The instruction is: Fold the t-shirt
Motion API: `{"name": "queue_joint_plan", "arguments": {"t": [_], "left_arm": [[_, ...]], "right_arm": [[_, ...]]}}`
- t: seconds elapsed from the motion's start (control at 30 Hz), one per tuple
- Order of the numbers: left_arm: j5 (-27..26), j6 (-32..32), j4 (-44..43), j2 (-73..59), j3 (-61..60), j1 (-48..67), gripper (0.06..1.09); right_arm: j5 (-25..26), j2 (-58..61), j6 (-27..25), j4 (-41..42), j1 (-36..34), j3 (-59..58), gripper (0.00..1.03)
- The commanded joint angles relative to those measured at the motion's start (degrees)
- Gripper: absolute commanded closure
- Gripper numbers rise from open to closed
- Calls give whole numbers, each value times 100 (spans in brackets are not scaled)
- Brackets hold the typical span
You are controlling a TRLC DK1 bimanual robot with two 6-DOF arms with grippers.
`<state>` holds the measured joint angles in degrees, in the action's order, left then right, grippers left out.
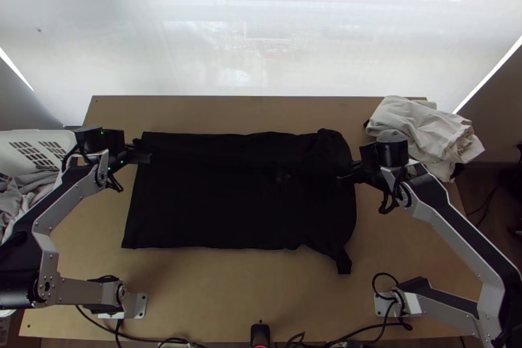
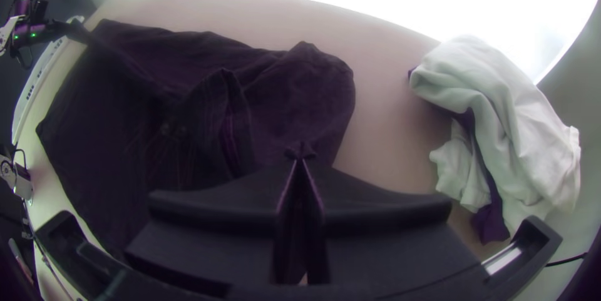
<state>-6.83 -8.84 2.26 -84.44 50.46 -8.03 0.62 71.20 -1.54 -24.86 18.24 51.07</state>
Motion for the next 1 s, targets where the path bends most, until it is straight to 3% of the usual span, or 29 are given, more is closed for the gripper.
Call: {"name": "queue_joint_plan", "arguments": {"t": [0.0, 0.33, 0.37, 0.4, 0.5, 0.53, 0.7, 0.97], "left_arm": [[-11, -100, -182, 95, -546, 3, 105], [-11, -267, -402, -63, -818, -137, 105], [-11, -267, -402, -90, -827, -137, 103], [-11, -267, -402, -99, -853, -137, 92], [-20, -241, -226, -116, -871, -111, 44], [-38, -250, -50, -63, -853, -111, 40], [-688, -417, 1461, 473, -660, -225, 36], [-873, -1313, 4494, 947, -229, -673, 36]], "right_arm": [[-1, -124, -39, -10, 66, -352, 100], [8, -141, -101, 52, 250, -827, 100], [8, -150, -101, 52, 259, -853, 96], [8, -159, -101, 52, 259, -871, 82], [8, -185, -66, 52, 250, -897, 15], [8, -220, -57, 43, 250, -888, 4], [8, -572, -57, -291, 189, -730, 4], [-1, -1275, -57, -1065, -5, -633, 4]]}}
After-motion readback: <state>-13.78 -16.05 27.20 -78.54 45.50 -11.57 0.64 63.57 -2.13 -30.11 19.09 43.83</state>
